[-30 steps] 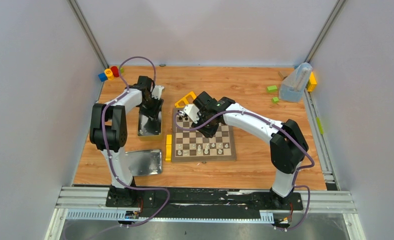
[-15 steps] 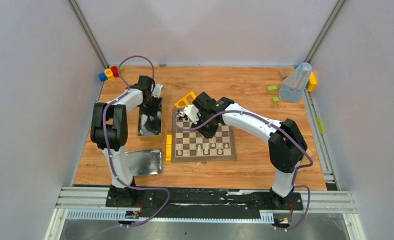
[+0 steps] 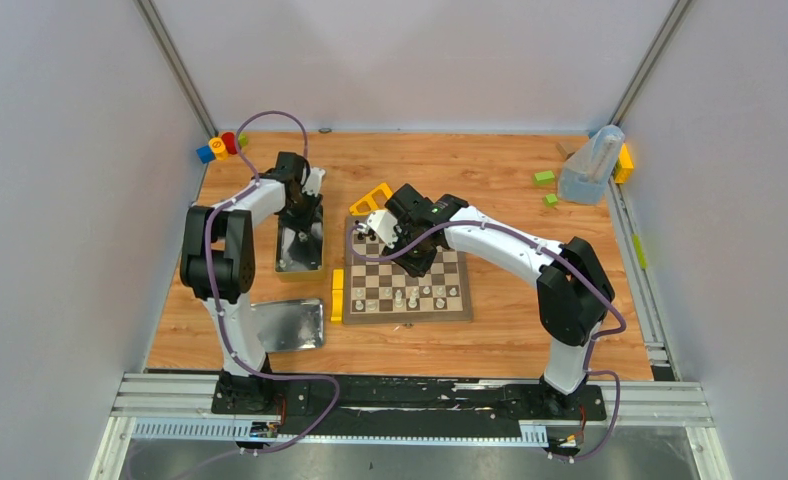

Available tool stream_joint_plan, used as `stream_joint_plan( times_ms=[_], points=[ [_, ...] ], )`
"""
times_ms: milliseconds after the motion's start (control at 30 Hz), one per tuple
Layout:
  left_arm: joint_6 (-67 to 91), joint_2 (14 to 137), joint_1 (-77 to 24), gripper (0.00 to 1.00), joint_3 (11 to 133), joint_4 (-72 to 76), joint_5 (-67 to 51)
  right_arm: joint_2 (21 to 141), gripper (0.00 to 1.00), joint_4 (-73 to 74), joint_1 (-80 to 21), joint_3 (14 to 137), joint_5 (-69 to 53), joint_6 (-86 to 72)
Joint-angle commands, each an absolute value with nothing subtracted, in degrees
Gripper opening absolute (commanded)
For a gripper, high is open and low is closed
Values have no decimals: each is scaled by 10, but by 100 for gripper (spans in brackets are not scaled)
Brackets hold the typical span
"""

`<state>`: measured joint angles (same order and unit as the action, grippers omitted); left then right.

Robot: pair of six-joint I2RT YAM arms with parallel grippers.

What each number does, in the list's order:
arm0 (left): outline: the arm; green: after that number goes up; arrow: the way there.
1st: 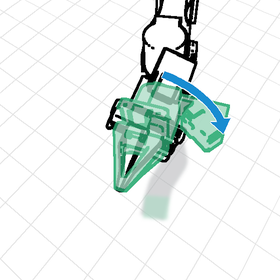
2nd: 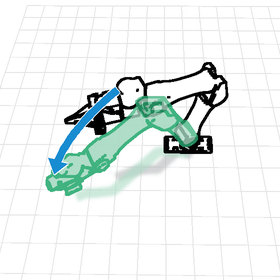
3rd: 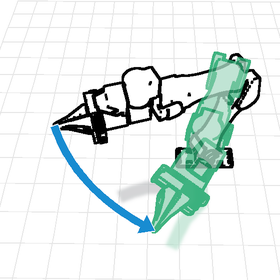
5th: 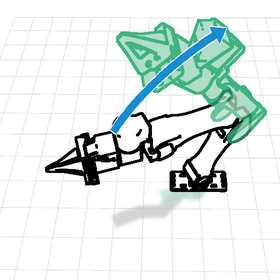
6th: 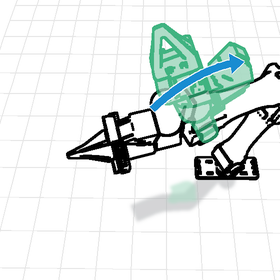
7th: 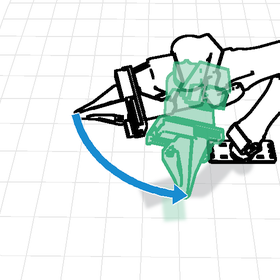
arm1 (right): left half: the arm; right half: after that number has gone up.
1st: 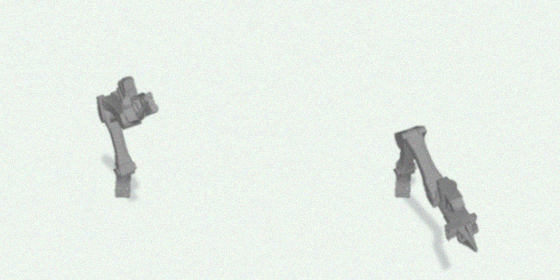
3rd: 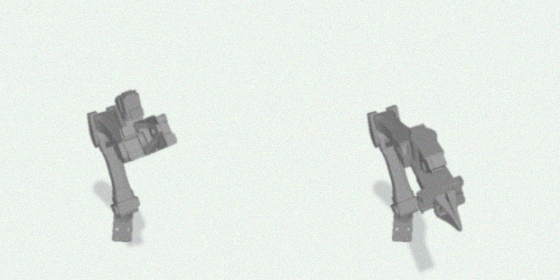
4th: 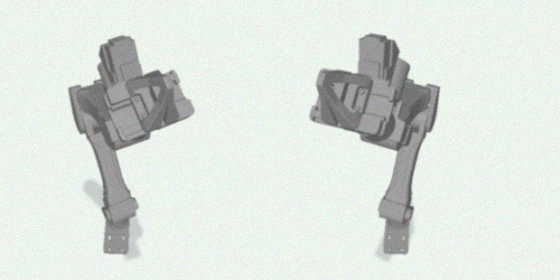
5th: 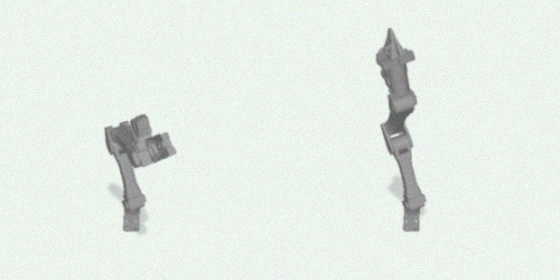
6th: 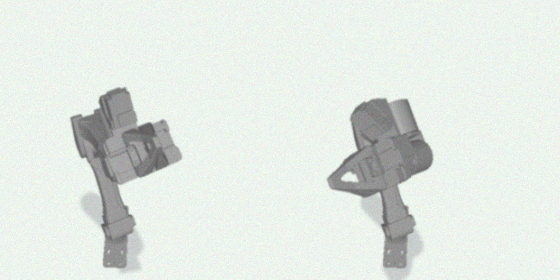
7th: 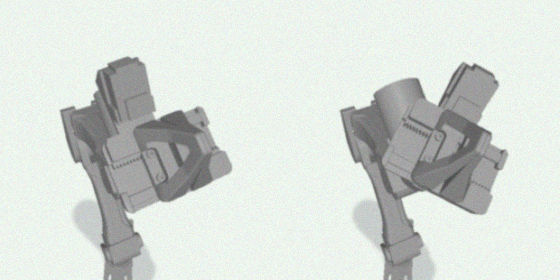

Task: Set up the chess pieces on the board
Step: Pick up the chess piece from the storage box.

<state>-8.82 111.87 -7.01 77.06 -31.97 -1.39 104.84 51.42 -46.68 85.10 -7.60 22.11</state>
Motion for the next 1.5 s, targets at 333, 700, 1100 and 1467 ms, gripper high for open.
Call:
stream_joint_plan(
  times_ms=[333, 700, 1100, 1467],
  points=[
    [-103, 1094, -67, 40, 731, -333, -2, 1050, 23, 505, -466, 847, -82, 214],
    [-112, 1087, -63, 34, 730, -331, 6, 1050, 23, 507, -468, 847, -79, 214],
    [-184, 1017, -61, 32, 690, -330, -56, 1032, 22, 505, -442, 879, -118, 196],
    [-234, 857, -61, 33, 654, -327, -230, 998, 20, 485, -312, 936, -372, 145]
  ],
)
